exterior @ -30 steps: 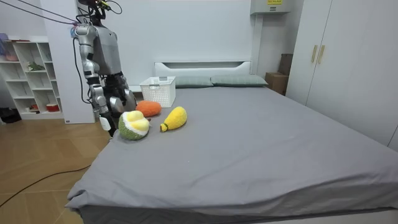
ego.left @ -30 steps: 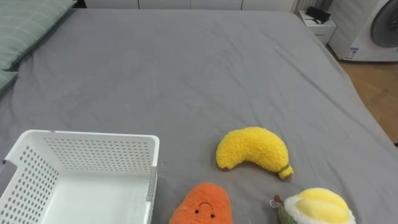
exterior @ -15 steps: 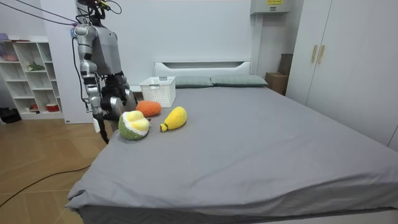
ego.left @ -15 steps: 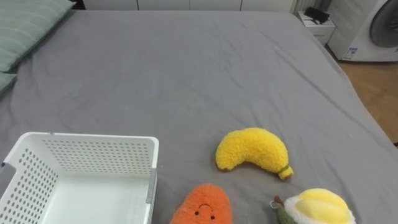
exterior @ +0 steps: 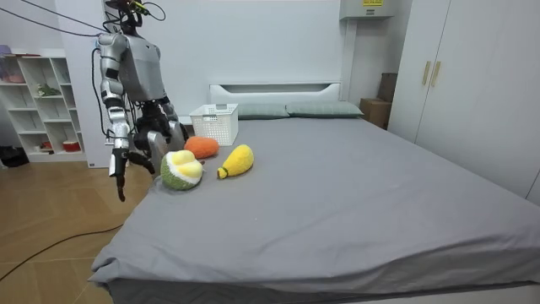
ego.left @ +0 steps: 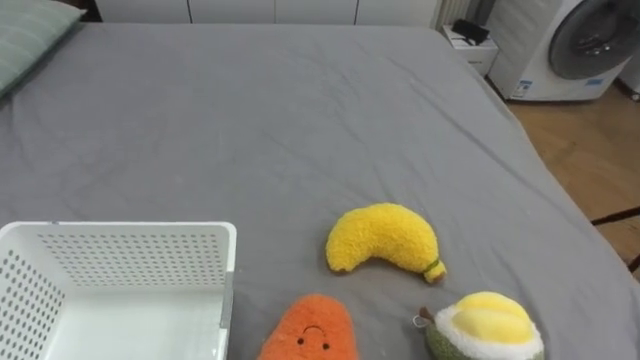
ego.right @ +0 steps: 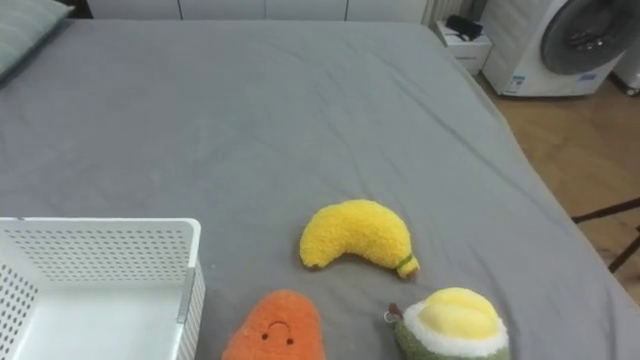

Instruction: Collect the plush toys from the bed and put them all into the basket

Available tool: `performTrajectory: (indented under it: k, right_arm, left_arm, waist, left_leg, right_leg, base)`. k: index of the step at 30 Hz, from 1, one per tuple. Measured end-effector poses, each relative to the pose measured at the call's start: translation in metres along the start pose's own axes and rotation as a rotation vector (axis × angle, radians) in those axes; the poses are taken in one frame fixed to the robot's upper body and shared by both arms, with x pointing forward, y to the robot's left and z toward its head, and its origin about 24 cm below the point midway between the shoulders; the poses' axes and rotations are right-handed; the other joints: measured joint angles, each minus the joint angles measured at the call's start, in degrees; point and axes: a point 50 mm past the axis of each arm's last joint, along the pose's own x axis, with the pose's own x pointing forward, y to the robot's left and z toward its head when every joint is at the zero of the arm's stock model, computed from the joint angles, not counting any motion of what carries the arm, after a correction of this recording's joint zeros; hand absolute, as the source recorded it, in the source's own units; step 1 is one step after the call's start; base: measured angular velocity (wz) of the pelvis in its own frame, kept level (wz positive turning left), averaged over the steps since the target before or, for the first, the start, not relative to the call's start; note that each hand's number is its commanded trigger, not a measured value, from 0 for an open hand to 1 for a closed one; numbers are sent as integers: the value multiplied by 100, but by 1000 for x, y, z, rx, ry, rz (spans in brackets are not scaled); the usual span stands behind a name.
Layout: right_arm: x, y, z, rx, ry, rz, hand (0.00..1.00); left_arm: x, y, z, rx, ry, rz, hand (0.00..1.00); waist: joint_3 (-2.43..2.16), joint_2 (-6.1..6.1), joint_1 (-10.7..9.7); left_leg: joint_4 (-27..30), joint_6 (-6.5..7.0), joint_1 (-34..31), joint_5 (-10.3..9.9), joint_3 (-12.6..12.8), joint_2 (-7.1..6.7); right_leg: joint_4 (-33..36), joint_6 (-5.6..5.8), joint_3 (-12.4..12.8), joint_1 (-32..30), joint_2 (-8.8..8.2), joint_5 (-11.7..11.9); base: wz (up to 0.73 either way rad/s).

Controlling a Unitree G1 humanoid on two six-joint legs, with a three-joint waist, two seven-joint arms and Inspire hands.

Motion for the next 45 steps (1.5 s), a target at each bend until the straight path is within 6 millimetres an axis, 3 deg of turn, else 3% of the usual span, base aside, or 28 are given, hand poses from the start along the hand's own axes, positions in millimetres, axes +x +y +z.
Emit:
performTrajectory:
  k: [2,6,9,15,20,24,28,33,36,39,45]
  right_arm:
    - [-6,11,25,-38,-124,21,0]
    - [-43,38,90,-158,-526,76,0]
    - [-68,57,111,-307,-740,87,0]
    - [-98,75,126,-374,-927,141,0]
    - [-102,83,124,-505,-978,149,0]
    - [-102,95,113,-609,-946,252,0]
    - [-86,101,91,-779,-832,328,0]
    - [-55,93,50,-1000,-564,407,0]
    - [-40,81,38,-1064,-461,389,0]
    - [-26,69,38,-1122,-376,351,0]
    - [-16,59,39,-1169,-297,327,0]
  left_arm:
    - [0,1,0,16,-6,2,0]
    - [-1,0,9,36,-47,0,0]
    - [-3,-6,18,71,-94,-10,0]
    - [-3,-6,13,92,-91,2,0]
    - [-3,-7,10,103,-85,-2,0]
    - [-4,-6,8,147,-83,-18,0]
    - [-4,-5,8,143,-77,-26,0]
    - [-3,-3,7,178,-63,-28,0]
    - [-3,0,10,173,-63,-20,0]
    - [-3,-2,15,193,-73,-19,0]
    - [-2,-1,19,202,-75,-11,0]
  waist:
    - [-16,-29,-3]
    - [13,40,32]
    - [-3,18,134]
    - [17,44,264]
    - [23,119,405]
    - [15,114,397]
    - [6,67,415]
    - [-30,-40,422]
    - [-40,-103,421]
    - [-36,-139,466]
    - [-27,-151,608]
  left_leg:
    - [29,1,-69,2,39,2]
    - [32,0,-138,4,65,6]
    - [31,0,-167,4,66,6]
    - [-5,0,-174,4,68,6]
    - [3,1,-189,4,71,11]
    - [5,1,-232,4,61,12]
    - [49,1,-189,4,20,9]
    - [42,4,-184,5,-21,0]
    - [80,9,-177,1,-115,-11]
    - [126,24,-153,-12,-168,-13]
    - [129,22,-100,-12,-252,-22]
  right_leg:
    - [59,-1,8,-99,10,-1]
    - [83,0,90,-194,16,11]
    - [96,-1,126,-250,33,12]
    - [107,-2,131,-214,26,16]
    - [178,-2,132,-268,9,16]
    - [173,-3,114,-281,-7,16]
    - [154,-3,14,-203,-26,16]
    - [151,-1,-70,-163,-56,14]
    - [75,-1,-160,-71,-67,14]
    - [62,2,-222,9,-77,13]
    - [-38,4,-254,111,-71,15]
  base:
    - [-9]
    - [-5]
    - [0]
    - [0]
    - [0]
    - [2]
    - [8]
    - [4]
    - [12]
    - [14]
    - [9]
